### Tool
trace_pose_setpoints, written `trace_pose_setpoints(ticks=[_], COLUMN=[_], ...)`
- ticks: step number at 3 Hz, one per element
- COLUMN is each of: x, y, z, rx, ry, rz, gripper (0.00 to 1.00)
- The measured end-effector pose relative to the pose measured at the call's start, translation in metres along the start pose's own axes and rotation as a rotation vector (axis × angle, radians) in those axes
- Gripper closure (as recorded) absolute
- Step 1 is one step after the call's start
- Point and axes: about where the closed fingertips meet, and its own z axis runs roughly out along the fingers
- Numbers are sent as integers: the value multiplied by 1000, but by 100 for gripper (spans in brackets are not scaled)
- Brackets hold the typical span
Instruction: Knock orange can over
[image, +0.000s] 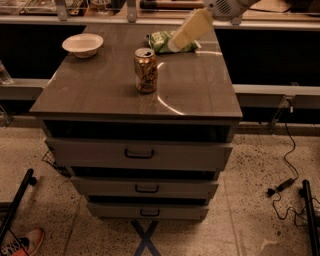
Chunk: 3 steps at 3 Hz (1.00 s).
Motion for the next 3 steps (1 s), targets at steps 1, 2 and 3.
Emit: trace_pose_setpoints(ticks=[1,2,3], x=[-24,-23,-12], y=[-5,-6,9], z=[10,9,44], rx=[25,28,-8], ry=[-90,-85,-183], rz=[20,18,85], gripper=[0,0,0])
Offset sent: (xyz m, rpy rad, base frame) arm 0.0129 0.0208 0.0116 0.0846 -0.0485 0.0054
